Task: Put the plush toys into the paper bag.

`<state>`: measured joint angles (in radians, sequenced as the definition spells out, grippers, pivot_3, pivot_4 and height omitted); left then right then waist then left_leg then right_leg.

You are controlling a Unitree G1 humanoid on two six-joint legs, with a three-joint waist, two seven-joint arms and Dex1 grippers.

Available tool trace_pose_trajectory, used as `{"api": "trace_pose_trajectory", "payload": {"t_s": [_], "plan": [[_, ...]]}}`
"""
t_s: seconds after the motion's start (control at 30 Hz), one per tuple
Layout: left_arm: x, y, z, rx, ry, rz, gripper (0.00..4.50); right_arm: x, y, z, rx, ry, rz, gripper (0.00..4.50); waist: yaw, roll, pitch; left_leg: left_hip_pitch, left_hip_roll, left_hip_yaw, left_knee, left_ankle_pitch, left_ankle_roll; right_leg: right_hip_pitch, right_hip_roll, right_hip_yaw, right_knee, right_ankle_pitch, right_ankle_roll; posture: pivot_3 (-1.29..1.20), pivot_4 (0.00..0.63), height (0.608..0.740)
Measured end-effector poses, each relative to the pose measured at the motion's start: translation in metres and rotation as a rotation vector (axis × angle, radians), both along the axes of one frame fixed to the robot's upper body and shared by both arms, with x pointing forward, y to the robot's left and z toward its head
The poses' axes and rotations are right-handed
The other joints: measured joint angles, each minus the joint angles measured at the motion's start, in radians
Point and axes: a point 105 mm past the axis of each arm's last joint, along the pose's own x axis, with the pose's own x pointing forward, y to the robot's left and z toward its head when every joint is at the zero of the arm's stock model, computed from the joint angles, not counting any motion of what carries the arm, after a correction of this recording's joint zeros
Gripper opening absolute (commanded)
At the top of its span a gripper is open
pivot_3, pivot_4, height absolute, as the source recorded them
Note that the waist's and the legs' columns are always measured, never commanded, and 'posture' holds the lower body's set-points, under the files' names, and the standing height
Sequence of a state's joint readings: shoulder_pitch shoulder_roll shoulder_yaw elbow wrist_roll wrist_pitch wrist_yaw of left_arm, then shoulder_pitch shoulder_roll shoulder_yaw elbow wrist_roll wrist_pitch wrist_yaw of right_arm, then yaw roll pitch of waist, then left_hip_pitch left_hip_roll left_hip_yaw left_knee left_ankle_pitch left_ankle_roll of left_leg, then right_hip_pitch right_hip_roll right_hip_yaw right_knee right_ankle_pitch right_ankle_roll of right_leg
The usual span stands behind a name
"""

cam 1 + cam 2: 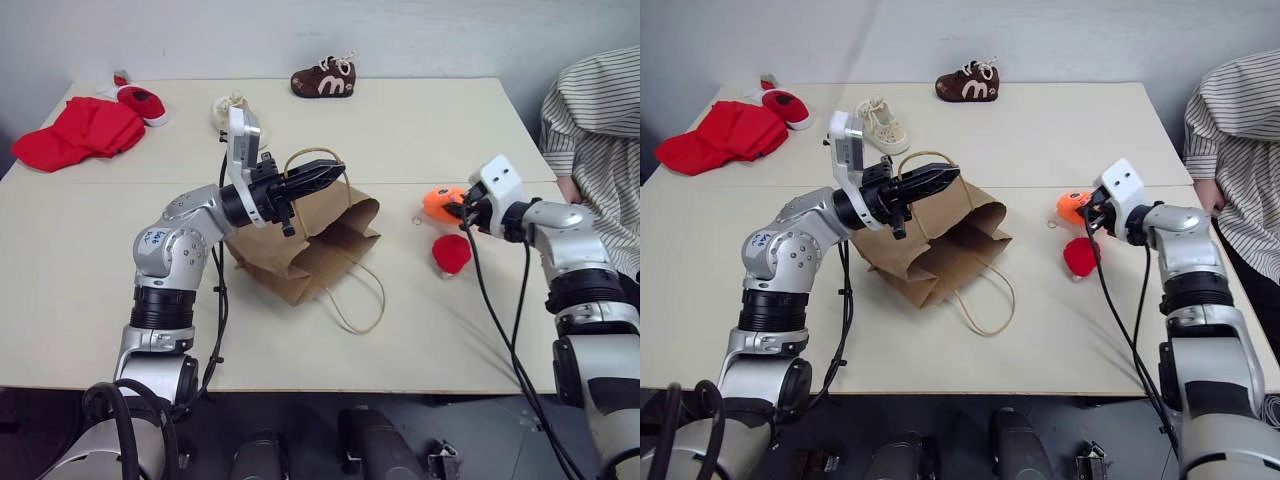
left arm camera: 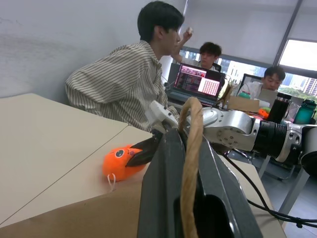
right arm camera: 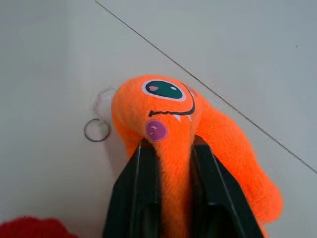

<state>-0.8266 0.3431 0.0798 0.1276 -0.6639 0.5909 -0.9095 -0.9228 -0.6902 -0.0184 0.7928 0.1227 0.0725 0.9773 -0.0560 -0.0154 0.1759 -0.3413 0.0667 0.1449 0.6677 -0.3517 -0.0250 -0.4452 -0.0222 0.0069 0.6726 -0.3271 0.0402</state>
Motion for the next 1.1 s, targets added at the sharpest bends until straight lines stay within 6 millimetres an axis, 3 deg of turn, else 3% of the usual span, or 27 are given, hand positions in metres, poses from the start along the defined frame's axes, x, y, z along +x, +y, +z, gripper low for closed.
{"api": "trace_pose_trajectory", "payload": {"t_s": [0.07, 0.13, 0.23, 0.33, 0.43, 0.6, 0.73, 0.83, 0.93, 0.97, 1.1], "plan": [[0.0, -0.002, 0.0, -0.002, 0.002, -0.006, 0.0, -0.026, 0.023, 0.034, 0.048, -0.104, 0.225, 0.06, -0.001, 0.001, 0.001, 0.0, 0.001, 0.0, 0.0, 0.0, 0.0, 0.0, 0.001, 0.0, 0.0, 0.0, 0.0, 0.0, 0.15, 0.74], [-0.001, -0.003, 0.002, -0.001, 0.0, -0.015, 0.0, -0.061, 0.044, 0.049, 0.071, -0.125, 0.408, 0.06, 0.002, 0.001, 0.001, 0.0, 0.002, -0.002, -0.001, 0.0, -0.001, 0.0, 0.002, -0.002, 0.0, 0.0, 0.0, 0.0, 0.15, 0.74], [0.0, -0.003, 0.002, 0.006, 0.015, -0.023, 0.0, -0.106, 0.077, 0.032, 0.105, -0.011, 0.577, 0.06, 0.005, 0.001, 0.0, 0.0, 0.001, -0.003, 0.0, 0.0, -0.002, 0.001, 0.001, -0.002, 0.0, 0.0, 0.0, 0.0, 0.15, 0.74], [-0.001, -0.004, 0.0, 0.004, 0.04, -0.037, 0.0, -0.13, 0.117, 0.005, 0.115, 0.074, 0.662, 0.06, 0.001, 0.0, 0.001, 0.001, 0.0, -0.002, 0.003, 0.0, -0.002, 0.001, -0.001, -0.001, 0.003, 0.0, 0.0, 0.0, 0.15, 0.74], [-0.004, -0.009, 0.002, -0.02, 0.062, -0.075, 0.0, -0.127, 0.142, -0.011, 0.099, 0.081, 0.638, 0.06, 0.003, 0.0, 0.001, 0.0, 0.0, -0.003, 0.006, 0.0, -0.001, 0.001, -0.001, -0.001, 0.004, 0.0, 0.0, 0.0, 0.15, 0.74], [-0.01, -0.012, 0.012, -0.109, 0.098, -0.144, 0.0, -0.086, 0.168, -0.035, 0.011, 0.051, 0.473, 0.06, 0.003, 0.0, 0.001, -0.001, 0.0, -0.003, 0.008, 0.0, -0.001, 0.001, -0.001, -0.002, 0.004, 0.0, 0.0, 0.0, 0.15, 0.74], [-0.012, -0.018, 0.01, -0.116, 0.114, -0.175, 0.0, -0.06, 0.195, -0.039, -0.003, 0.031, 0.431, 0.06, -0.001, 0.0, 0.001, -0.002, 0.0, -0.003, 0.008, 0.0, -0.001, 0.0, -0.001, -0.002, 0.004, 0.0, 0.0, 0.0, 0.15, 0.74], [-0.014, -0.023, 0.009, -0.118, 0.124, -0.192, 0.0, -0.055, 0.221, -0.038, 0.039, 0.043, 0.444, 0.06, -0.004, 0.0, 0.001, -0.002, 0.001, -0.003, 0.008, 0.0, -0.001, 0.0, 0.0, -0.002, 0.005, 0.0, -0.001, 0.0, 0.15, 0.74], [-0.011, -0.023, 0.007, -0.121, 0.133, -0.183, 0.0, -0.054, 0.231, -0.046, 0.073, 0.086, 0.45, 0.06, -0.005, 0.0, 0.001, -0.002, 0.001, -0.003, 0.008, 0.0, 0.0, 0.0, -0.001, -0.002, 0.004, 0.0, -0.001, 0.0, 0.15, 0.74], [-0.01, -0.022, 0.006, -0.123, 0.131, -0.178, 0.0, -0.054, 0.23, -0.05, 0.071, 0.107, 0.445, 0.78, -0.001, 0.0, 0.001, -0.003, 0.0, -0.004, 0.009, 0.0, 0.0, 0.0, -0.002, -0.003, 0.004, 0.0, -0.001, 0.0, 0.15, 0.74], [-0.004, -0.016, 0.006, -0.127, 0.123, -0.134, 0.0, -0.065, 0.205, -0.051, 0.069, 0.088, 0.465, 2.14, 0.005, 0.0, 0.001, -0.01, 0.0, -0.011, 0.014, -0.001, 0.002, -0.001, -0.003, -0.008, 0.003, 0.0, 0.0, 0.0, 0.15, 0.74]]}}
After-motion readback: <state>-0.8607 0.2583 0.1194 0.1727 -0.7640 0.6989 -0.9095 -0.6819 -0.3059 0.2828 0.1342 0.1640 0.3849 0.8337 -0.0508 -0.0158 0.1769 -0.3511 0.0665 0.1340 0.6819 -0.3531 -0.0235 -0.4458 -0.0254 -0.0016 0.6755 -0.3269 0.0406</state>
